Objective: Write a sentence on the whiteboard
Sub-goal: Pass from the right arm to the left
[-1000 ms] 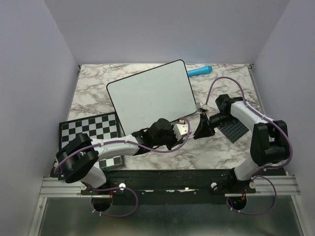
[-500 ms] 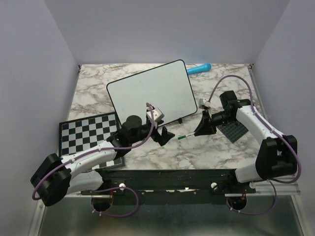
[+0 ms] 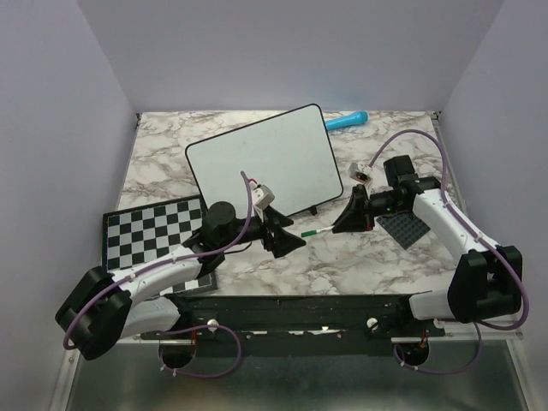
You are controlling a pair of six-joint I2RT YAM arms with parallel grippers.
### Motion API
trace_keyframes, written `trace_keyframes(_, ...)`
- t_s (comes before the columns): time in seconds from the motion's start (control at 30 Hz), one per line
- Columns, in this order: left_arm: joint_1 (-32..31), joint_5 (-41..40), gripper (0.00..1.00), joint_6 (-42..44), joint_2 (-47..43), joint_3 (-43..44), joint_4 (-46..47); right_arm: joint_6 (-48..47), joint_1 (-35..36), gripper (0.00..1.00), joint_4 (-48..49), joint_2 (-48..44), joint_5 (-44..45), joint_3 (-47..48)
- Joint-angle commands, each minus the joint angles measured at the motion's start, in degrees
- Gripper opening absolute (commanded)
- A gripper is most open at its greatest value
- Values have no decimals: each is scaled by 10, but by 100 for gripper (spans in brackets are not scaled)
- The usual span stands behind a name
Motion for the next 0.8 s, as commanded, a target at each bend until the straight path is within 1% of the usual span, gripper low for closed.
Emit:
trace_keyframes(0.0, -2, 98, 92, 13, 42, 15, 37, 25, 10, 1, 19, -8, -45, -3)
trace_keyframes(0.1, -2, 105, 89, 23, 67, 30, 28, 28, 16, 1, 20, -8, -44, -5)
trace_keyframes(0.13, -3, 108, 86, 23, 72, 33, 38, 28, 19, 1, 19, -8, -46, -4)
trace_keyframes(0.3, -5, 120, 81, 12, 102, 51, 59, 26, 25, 1, 17, -1, -48, -3)
trace_keyframes(0.33, -6, 124, 78, 11, 105, 54, 61, 24, 26, 1, 16, 0, -48, -3)
trace_keyframes(0.4, -6, 131, 75, 6, 113, 60, 66, 23, 27, 1, 15, 3, -48, -3)
trace_keyframes(0.43, -6, 140, 70, 4, 116, 62, 69, 22, 27, 1, 14, 5, -48, -2)
trace_keyframes(0.5, -6, 154, 64, 3, 124, 69, 69, 21, 27, 1, 13, 6, -49, -3)
trace_keyframes(0.53, -7, 160, 58, 2, 127, 70, 66, 20, 29, 1, 12, 6, -50, -2)
trace_keyframes(0.57, -7, 170, 54, 2, 129, 73, 64, 19, 30, 1, 11, 6, -52, -2)
trace_keyframes(0.7, -7, 171, 43, 19, 127, 80, 32, 13, 31, 1, 5, 6, -52, -2)
trace_keyframes(0.77, -7, 169, 38, 39, 124, 83, -1, 8, 31, 1, 1, 6, -53, -2)
